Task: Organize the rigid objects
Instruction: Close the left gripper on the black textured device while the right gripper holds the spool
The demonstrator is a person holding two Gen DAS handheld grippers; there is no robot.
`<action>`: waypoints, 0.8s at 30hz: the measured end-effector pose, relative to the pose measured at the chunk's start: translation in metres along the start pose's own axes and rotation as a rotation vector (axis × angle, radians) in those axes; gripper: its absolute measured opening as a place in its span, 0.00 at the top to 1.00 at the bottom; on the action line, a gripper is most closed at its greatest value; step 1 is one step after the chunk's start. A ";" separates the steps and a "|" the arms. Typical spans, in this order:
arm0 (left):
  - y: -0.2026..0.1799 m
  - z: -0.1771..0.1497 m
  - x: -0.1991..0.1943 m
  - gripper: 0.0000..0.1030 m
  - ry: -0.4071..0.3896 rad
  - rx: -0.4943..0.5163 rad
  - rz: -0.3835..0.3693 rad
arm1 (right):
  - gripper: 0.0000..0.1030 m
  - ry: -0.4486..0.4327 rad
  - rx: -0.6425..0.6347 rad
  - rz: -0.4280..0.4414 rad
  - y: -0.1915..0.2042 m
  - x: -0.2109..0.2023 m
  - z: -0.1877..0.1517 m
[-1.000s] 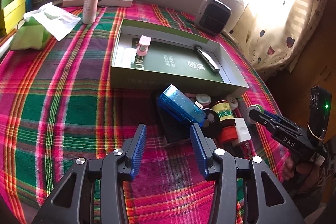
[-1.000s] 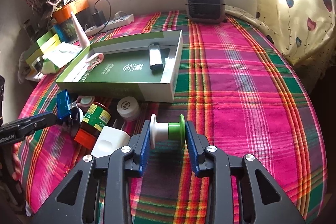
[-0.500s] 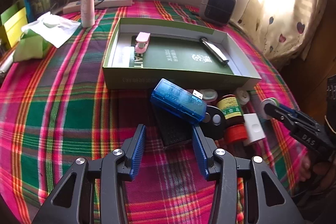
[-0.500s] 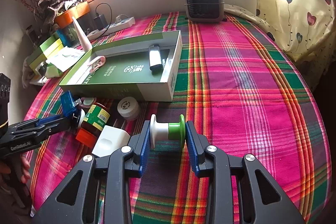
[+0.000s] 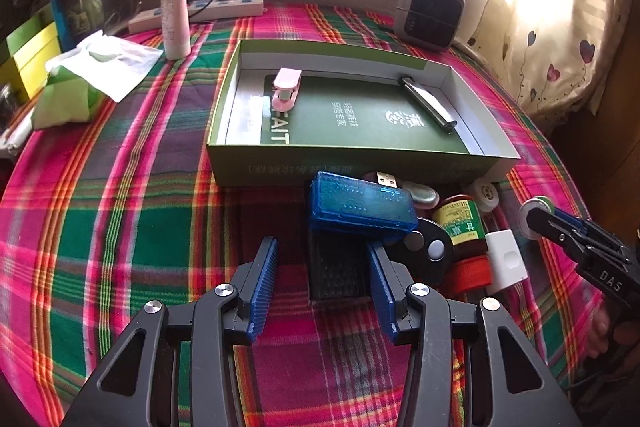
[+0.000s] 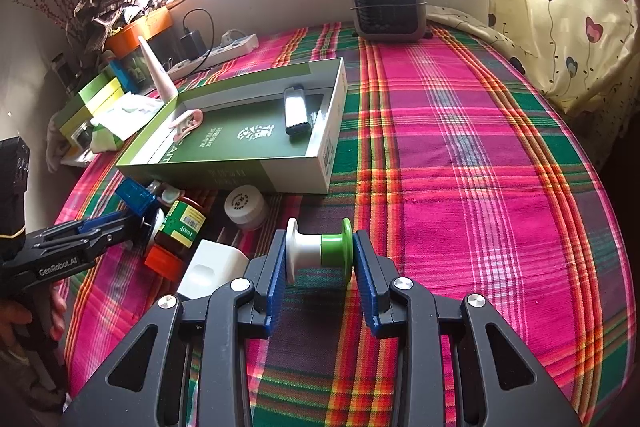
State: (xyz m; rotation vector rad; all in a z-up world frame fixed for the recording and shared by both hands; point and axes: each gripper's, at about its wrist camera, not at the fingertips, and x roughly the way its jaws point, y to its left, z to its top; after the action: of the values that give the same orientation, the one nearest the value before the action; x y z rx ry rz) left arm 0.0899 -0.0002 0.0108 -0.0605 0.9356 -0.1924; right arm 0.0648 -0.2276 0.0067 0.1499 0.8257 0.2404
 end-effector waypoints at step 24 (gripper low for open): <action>0.009 -0.002 -0.001 0.74 -0.027 -0.018 0.024 | 0.68 0.001 -0.005 -0.005 0.000 0.001 0.000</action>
State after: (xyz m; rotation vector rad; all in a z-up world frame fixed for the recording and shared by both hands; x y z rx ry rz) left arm 0.0892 0.0087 0.0094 -0.0684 0.9108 -0.1609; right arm 0.0652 -0.2272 0.0063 0.1425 0.8269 0.2375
